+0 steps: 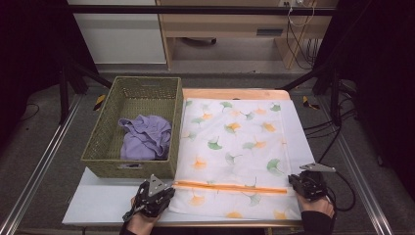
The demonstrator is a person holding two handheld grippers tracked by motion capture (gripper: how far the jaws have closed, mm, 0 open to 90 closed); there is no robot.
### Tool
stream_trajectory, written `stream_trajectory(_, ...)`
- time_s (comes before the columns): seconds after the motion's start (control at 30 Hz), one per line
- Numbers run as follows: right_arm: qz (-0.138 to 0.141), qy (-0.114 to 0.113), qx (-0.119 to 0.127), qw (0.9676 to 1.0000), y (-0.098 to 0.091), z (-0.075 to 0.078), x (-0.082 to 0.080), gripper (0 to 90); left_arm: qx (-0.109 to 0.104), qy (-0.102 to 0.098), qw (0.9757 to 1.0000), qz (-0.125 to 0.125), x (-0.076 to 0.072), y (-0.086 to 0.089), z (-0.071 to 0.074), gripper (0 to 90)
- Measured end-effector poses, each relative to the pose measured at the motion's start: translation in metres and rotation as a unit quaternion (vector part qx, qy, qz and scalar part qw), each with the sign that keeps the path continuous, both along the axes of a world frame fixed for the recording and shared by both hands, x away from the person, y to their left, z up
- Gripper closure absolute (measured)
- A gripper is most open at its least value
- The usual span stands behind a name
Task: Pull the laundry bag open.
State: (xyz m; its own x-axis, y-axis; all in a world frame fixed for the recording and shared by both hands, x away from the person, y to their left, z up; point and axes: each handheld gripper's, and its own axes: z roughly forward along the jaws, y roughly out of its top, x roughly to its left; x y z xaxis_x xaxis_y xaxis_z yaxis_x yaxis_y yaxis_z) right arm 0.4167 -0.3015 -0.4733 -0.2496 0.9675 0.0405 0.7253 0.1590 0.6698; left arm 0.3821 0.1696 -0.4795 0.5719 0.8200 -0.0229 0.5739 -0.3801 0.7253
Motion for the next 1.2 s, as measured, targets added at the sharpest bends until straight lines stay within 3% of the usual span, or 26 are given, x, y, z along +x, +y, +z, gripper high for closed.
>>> stream_trajectory(0.4, 0.008, -0.019, -0.011, 0.9997, -0.003, -0.001, 0.013, 86.8, 0.006, -0.02, 0.9998, -0.005, -0.004, -0.005, -0.001, 86.9)
stream_trajectory(0.6, 0.005, -0.058, 0.023, 0.998, -0.004, 0.008, 0.006, 68.0, -0.019, -0.036, 0.9992, -0.001, -0.004, -0.001, 0.006, 70.3)
stream_trajectory(0.77, 0.019, -0.088, 0.039, 0.9952, 0.0, 0.017, 0.002, 57.3, -0.041, -0.034, 0.9986, -0.003, -0.003, -0.002, 0.01, 53.0)
stream_trajectory(0.87, 0.035, -0.102, 0.06, 0.9923, 0.01, 0.024, 0.0, 51.8, -0.038, -0.038, 0.9984, -0.018, -0.004, -0.009, 0.011, 47.7)
stream_trajectory(1.03, 0.053, -0.117, 0.075, 0.9889, 0.019, 0.031, -0.002, 46.7, -0.037, -0.042, 0.9979, -0.033, -0.005, -0.015, 0.013, 42.6)
stream_trajectory(1.2, 0.07, -0.128, 0.092, 0.9851, 0.03, 0.037, -0.002, 39.4, -0.049, -0.048, 0.9968, -0.041, -0.004, -0.022, 0.018, 38.2)
